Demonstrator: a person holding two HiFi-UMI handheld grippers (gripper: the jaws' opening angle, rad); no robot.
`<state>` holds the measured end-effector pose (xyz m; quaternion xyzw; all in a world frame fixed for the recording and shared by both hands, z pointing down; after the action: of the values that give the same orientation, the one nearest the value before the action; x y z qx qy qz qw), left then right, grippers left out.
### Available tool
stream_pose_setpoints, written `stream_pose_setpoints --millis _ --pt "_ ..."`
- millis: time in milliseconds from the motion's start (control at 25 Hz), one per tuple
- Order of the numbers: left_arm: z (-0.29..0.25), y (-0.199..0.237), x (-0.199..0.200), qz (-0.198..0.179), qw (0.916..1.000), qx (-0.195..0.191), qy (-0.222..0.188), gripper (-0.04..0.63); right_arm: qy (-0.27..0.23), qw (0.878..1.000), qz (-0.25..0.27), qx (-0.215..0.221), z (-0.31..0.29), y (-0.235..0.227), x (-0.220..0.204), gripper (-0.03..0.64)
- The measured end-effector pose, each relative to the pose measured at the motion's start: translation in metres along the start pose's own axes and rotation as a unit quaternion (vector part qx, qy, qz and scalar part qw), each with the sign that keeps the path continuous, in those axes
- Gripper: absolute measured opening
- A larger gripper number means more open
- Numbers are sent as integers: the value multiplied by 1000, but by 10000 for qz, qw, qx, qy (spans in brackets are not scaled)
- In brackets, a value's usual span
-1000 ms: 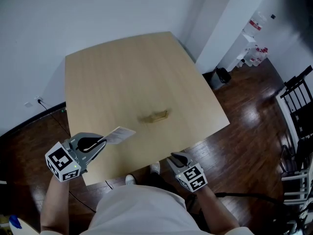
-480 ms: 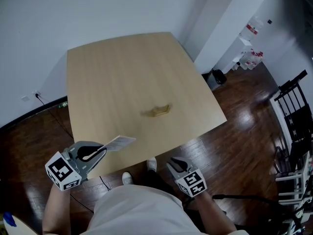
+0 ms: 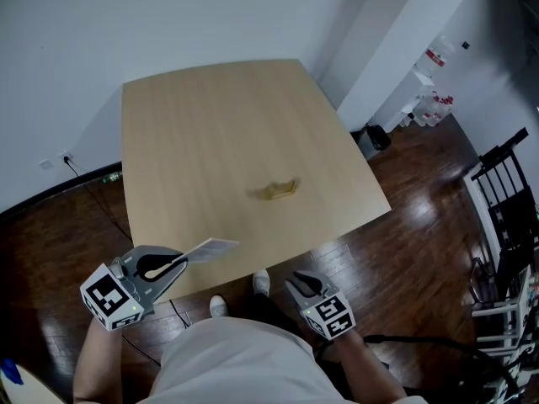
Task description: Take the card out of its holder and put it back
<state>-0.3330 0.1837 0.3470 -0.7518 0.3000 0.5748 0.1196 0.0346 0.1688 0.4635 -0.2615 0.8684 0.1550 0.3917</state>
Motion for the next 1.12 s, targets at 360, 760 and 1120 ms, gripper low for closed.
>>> stream_pose_setpoints --millis 360,760,1120 --pt "4 0 1 41 10000 -64 -65 17 -24 10000 23 28 0 5 1 95" --pt "-28 25 16 42 9998 -147 137 17 -44 9999 -89 -23 7 -8 -3 95" --pt "-106 72 49 -161 9984 -242 484 17 -122 9994 -336 -26 4 -47 -16 95"
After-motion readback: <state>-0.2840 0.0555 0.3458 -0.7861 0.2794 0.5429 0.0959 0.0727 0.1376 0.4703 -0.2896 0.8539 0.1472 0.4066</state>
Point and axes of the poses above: the fingertips, and each gripper's own axes: z backward along the fingers, y to its left, x out of its top, the point moved 10 cm from there along z, backward along the fingers, and after that the axes turned 6 degrees about z, right-handed, at the moved point
